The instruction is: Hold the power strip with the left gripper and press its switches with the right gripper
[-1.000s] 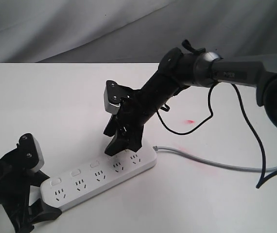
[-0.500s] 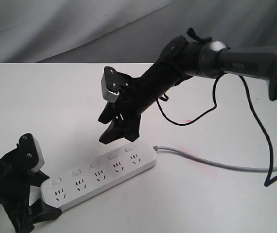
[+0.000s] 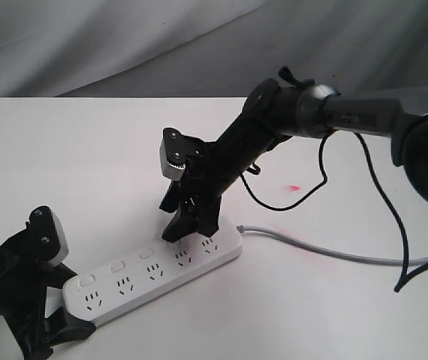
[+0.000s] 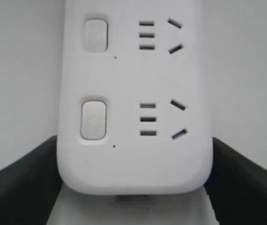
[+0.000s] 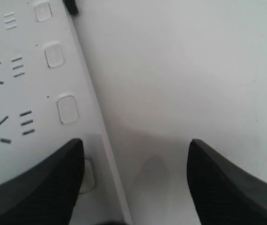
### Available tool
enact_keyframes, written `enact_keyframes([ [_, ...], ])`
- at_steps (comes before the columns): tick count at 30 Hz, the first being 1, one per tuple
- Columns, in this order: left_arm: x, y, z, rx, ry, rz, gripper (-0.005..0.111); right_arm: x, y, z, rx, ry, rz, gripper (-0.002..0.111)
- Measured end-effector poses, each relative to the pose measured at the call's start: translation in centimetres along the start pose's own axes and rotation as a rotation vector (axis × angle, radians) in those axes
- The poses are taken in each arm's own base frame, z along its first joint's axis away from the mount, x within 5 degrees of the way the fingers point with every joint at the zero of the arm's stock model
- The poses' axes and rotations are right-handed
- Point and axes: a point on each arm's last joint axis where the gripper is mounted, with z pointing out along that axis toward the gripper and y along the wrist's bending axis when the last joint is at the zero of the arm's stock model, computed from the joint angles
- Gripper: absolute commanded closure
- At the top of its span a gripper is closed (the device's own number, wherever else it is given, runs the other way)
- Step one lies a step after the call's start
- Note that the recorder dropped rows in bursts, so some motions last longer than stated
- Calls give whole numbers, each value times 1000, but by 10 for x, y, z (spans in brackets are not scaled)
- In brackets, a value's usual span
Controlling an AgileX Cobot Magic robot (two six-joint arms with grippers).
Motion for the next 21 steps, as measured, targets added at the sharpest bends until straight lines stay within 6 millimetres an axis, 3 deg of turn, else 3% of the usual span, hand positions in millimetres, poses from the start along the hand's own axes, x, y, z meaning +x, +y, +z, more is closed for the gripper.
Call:
enact_keyframes([
  [8,0,0,0,0,0,0,42,-26,3,-36,105,25,-74,51],
  [17,0,0,0,0,0,0,42,0,-7,-58,137,84,30,51],
  [21,0,0,0,0,0,0,42,0,-8,-55,128,56,50,51],
])
